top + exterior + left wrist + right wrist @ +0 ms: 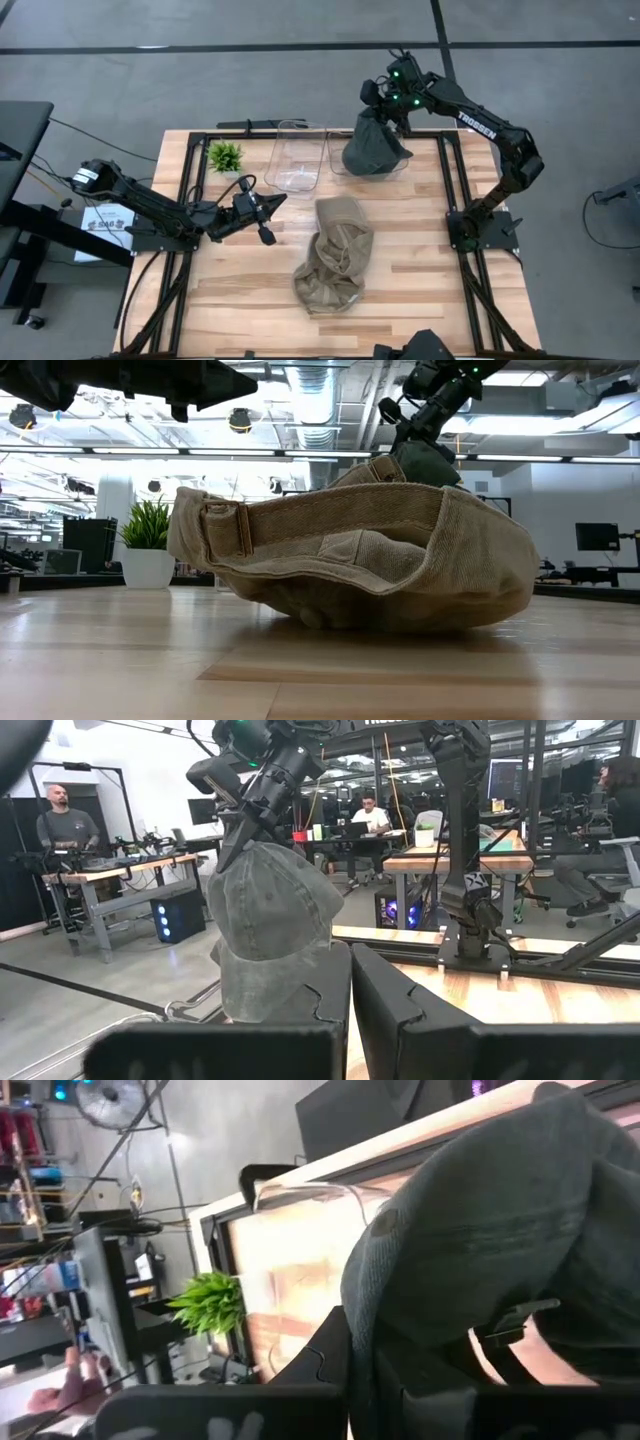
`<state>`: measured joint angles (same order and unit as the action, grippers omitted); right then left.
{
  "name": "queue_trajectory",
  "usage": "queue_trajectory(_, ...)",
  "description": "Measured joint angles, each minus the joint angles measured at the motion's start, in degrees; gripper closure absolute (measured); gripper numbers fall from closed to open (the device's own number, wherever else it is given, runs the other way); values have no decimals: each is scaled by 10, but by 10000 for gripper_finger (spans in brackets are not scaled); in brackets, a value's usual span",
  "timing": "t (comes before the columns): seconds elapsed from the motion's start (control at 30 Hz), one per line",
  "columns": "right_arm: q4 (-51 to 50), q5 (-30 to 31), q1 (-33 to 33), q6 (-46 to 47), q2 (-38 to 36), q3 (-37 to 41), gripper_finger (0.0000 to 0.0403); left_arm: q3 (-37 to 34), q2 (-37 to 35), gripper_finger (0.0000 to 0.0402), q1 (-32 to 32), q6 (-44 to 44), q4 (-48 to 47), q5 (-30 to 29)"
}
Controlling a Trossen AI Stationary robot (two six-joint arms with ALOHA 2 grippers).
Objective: Pick & Place hat
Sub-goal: Put the black cap into the right transparent bin
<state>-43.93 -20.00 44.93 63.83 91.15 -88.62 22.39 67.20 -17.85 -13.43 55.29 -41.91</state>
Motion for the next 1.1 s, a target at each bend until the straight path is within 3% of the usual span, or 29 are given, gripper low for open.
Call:
queue_trajectory(0.23, 11, 50, -20, -13, 0, 0, 403, 0, 0, 389, 0, 0, 0, 0)
queue_trajectory(0.5, 41, 55, -21, -13, 0, 0, 403, 0, 0, 389, 0, 0, 0, 0)
queue_trajectory(1.1, -6, 102, -45, -15, 0, 0, 401, 0, 0, 389, 0, 0, 0, 0)
